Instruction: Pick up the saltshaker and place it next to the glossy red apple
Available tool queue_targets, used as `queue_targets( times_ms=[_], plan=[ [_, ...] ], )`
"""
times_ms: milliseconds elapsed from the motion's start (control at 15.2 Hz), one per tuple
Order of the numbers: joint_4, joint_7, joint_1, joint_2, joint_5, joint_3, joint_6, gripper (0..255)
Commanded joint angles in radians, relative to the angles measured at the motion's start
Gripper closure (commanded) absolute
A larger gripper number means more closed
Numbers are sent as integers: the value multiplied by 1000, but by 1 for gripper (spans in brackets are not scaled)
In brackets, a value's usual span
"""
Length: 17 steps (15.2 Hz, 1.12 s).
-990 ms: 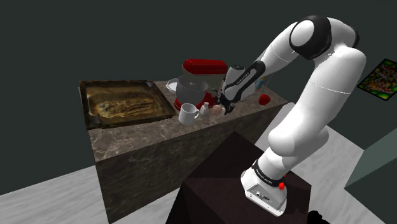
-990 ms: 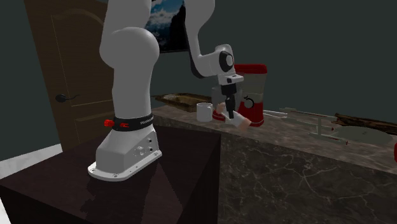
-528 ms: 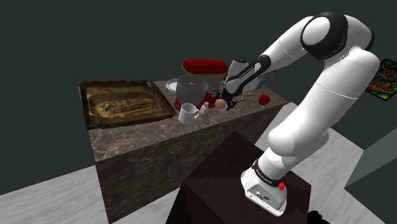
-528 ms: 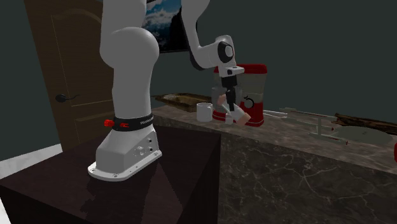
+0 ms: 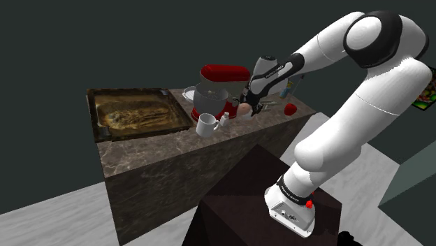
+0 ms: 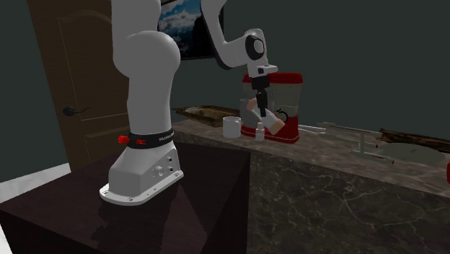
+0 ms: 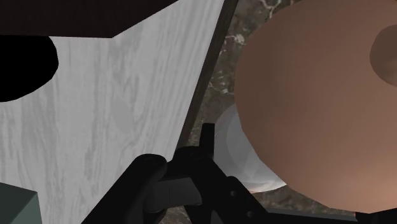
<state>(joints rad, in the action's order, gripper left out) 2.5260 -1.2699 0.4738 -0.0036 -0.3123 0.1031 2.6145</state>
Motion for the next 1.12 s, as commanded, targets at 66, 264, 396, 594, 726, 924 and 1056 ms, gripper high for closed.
queue_targets(
  times_ms=[66, 264, 396, 594, 726, 924, 1056],
  plan=[
    [-8, 17, -2, -38, 15, -1, -45, 255],
    [-17, 31, -4, -72, 27, -3, -88, 255],
    [-25, 39, -6, -94, 35, -3, -117, 255],
    [-45, 74, 4, -97, 43, 11, -136, 255],
    [-75, 132, 25, -69, 53, 41, -129, 255],
    [-129, 221, 57, -21, 76, 81, -122, 255],
    [-170, 282, 78, 15, 97, 105, -120, 255]
  ],
)
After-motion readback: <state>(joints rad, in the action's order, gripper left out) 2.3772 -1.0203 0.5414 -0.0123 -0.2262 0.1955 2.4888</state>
